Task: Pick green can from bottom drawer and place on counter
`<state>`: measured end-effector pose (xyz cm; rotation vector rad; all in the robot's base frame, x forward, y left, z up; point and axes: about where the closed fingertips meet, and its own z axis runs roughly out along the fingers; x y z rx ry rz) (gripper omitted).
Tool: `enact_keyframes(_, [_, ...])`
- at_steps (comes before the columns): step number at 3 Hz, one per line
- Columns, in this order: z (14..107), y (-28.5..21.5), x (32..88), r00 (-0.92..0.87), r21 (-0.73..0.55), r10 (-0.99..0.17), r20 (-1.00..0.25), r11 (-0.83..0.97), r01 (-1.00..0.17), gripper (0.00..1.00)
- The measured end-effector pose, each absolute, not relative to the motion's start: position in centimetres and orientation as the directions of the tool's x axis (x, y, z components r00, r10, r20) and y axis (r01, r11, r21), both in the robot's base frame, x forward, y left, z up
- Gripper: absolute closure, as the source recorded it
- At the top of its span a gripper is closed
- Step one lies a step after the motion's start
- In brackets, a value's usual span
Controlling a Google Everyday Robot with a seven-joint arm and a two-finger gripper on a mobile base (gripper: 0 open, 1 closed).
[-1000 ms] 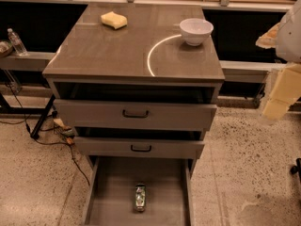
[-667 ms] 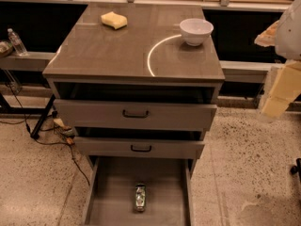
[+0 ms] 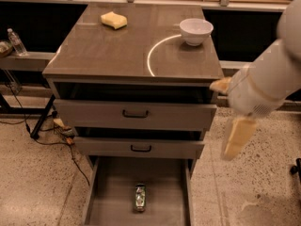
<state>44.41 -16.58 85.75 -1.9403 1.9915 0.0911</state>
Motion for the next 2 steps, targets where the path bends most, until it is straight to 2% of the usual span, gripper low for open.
enact_keyframes(1, [76.54, -14.61, 43.1, 0.062, -0.104, -0.943, -0.326, -0.03, -0.994, 0.0])
enact_keyframes(2, [76.54, -14.61, 43.1, 0.062, -0.104, -0.943, -0.326, -0.03, -0.994, 0.0])
